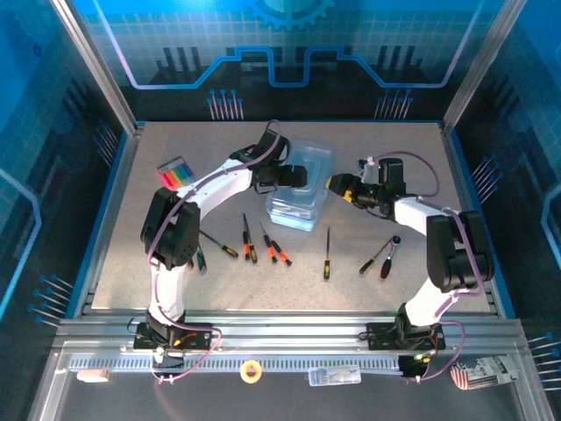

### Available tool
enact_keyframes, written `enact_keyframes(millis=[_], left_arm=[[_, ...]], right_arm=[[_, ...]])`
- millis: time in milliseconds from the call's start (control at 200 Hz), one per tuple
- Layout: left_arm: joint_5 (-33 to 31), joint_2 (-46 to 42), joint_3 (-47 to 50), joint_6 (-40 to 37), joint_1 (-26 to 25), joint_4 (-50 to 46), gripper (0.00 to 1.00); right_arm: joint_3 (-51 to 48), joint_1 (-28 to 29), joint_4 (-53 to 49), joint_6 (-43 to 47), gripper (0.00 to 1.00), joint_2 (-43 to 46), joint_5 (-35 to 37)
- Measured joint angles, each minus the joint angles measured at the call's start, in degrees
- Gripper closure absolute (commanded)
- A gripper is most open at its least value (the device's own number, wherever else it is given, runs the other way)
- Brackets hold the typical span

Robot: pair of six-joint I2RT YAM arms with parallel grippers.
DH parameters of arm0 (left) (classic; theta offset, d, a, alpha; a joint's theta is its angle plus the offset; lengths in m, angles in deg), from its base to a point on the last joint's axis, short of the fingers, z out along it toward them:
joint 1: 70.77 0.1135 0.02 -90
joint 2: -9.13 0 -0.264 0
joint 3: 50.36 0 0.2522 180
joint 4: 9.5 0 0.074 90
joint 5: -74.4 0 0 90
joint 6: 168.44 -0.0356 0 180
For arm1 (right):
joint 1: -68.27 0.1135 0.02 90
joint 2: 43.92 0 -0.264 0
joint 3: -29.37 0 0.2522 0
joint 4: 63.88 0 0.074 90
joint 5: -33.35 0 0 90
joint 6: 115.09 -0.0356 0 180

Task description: Pack the tool kit

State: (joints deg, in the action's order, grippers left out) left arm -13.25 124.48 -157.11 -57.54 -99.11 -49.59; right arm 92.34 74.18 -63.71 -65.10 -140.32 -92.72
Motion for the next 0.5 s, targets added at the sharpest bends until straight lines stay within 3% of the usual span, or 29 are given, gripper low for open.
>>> enact_keyframes(millis=[500], left_arm=[[4.02,-1.09,2.01,-0.11,1.99,2.08,0.18]], right_arm=[[-2.95,0.02,19.37,-10.80,0.17,-7.13,-6.25]])
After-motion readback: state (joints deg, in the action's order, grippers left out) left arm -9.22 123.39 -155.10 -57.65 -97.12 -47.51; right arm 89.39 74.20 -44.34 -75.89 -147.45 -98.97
